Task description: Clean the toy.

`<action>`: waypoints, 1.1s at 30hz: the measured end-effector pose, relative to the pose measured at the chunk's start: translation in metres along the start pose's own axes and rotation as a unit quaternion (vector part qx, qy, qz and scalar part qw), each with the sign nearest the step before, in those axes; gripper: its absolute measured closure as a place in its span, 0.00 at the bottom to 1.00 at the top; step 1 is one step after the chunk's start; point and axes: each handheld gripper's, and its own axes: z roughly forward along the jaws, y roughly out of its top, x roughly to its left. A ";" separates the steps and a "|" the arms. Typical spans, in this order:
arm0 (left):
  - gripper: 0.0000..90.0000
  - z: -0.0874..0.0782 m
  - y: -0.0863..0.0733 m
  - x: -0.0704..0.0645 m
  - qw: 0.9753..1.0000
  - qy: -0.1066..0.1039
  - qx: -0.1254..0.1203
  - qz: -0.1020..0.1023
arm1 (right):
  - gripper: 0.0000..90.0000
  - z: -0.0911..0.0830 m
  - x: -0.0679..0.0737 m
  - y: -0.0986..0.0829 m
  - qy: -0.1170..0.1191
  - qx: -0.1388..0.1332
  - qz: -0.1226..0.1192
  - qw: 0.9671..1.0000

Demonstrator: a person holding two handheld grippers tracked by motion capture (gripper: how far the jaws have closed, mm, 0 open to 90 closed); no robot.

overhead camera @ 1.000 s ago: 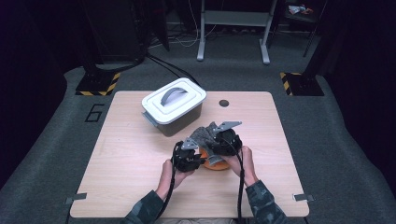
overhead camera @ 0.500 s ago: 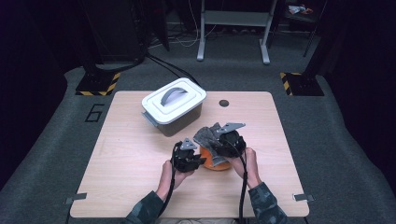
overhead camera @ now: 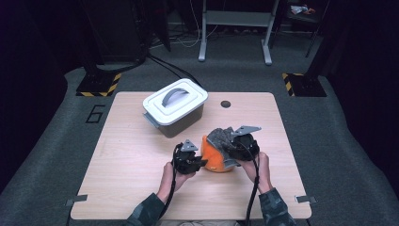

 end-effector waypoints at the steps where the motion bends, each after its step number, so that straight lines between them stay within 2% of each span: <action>1: 0.85 0.000 0.000 -0.001 1.000 -0.002 -0.001 -0.005 | 0.77 -0.001 -0.002 -0.002 0.000 0.000 0.004 1.000; 2: 0.85 0.000 0.000 -0.001 1.000 -0.002 -0.001 -0.003 | 0.77 -0.001 -0.004 -0.003 -0.002 -0.002 -0.002 1.000; 4: 0.85 0.000 0.000 -0.001 1.000 -0.001 -0.002 -0.003 | 0.77 -0.002 -0.006 -0.006 -0.004 -0.002 0.009 1.000; 8: 0.85 0.000 -0.001 -0.001 1.000 0.000 -0.001 -0.004 | 0.77 -0.006 -0.015 -0.015 -0.009 -0.001 0.015 1.000; 9: 0.85 0.000 -0.002 -0.001 1.000 0.000 -0.001 -0.002 | 0.77 -0.006 -0.015 -0.017 -0.012 0.000 0.028 1.000; 10: 0.85 0.000 -0.002 0.000 1.000 0.000 -0.001 -0.003 | 0.77 -0.007 -0.019 -0.021 -0.012 0.002 0.025 1.000; 11: 0.84 0.000 -0.002 0.000 1.000 0.000 -0.001 -0.003 | 0.77 -0.007 -0.020 -0.023 -0.011 0.002 0.035 0.999; 17: 0.84 0.000 -0.001 -0.001 1.000 -0.003 -0.001 -0.005 | 0.77 -0.006 -0.028 -0.032 -0.014 0.000 0.038 0.999; 20: 0.84 0.001 -0.002 -0.001 1.000 -0.001 -0.002 -0.004 | 0.77 -0.005 -0.032 -0.037 -0.018 0.005 0.054 0.998; 25: 0.84 0.000 -0.002 0.000 1.000 -0.003 -0.001 -0.003 | 0.77 -0.003 -0.038 -0.045 -0.019 0.009 0.065 0.998; 29: 0.84 0.000 -0.001 -0.002 1.000 -0.003 0.000 -0.007 | 0.77 0.001 -0.043 -0.053 -0.026 0.016 0.085 0.996; 32: 0.84 0.000 -0.002 -0.001 1.000 -0.001 -0.001 -0.003 | 0.77 0.006 -0.049 -0.061 -0.030 0.024 0.090 0.995; 33: 0.84 0.000 -0.002 -0.001 1.000 0.000 -0.001 -0.002 | 0.77 0.007 -0.049 -0.062 -0.031 0.027 0.100 0.994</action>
